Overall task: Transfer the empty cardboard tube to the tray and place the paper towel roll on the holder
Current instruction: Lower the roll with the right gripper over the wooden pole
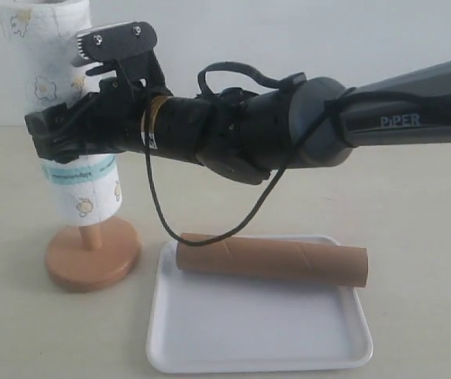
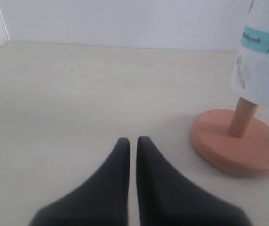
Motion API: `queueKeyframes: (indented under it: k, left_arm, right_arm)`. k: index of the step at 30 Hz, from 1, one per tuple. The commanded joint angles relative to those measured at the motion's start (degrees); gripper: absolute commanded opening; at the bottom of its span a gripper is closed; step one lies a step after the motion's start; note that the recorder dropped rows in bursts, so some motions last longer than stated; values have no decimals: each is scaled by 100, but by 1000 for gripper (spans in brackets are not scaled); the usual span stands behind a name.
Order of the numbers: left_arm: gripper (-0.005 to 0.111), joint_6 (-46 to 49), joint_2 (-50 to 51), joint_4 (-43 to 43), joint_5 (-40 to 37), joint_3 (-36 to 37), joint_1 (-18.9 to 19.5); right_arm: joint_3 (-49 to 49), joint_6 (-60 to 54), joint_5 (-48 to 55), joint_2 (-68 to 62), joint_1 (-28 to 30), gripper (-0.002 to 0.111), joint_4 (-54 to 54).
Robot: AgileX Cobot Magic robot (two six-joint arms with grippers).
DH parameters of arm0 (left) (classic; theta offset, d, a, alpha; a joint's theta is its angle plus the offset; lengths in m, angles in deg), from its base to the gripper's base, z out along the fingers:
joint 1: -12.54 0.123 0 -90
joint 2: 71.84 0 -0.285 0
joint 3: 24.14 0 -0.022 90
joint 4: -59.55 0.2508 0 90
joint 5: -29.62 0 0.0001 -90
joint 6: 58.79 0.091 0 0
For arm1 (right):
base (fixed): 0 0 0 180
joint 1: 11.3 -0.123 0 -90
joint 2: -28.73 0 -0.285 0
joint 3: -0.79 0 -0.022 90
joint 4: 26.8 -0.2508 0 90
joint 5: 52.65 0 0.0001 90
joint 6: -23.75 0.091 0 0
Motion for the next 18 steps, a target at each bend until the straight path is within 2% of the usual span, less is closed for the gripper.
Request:
queueKeyframes:
  k: [1,6,14,16,18]
  left_arm:
    - [4,25,-8,5,26,16,13]
    - [4,25,-8,5,41,16,13]
    - [4,25,-8,5,41,16,13]
    - [4,25,-8,5,41,16,13]
    - [4,25,-8,5,41,16,13]
  right_arm:
    - [-296,-260,-162,51,-5,0,-43]
    - [-601,-599,-200,51,-5,0,-43]
    - [-862,-1478,-181,51,-5,1,-1174]
    - [-862,-1539,-168,51,-5,11,-1201]
    - [-862,-1543,-168,51,-5,32,-1201]
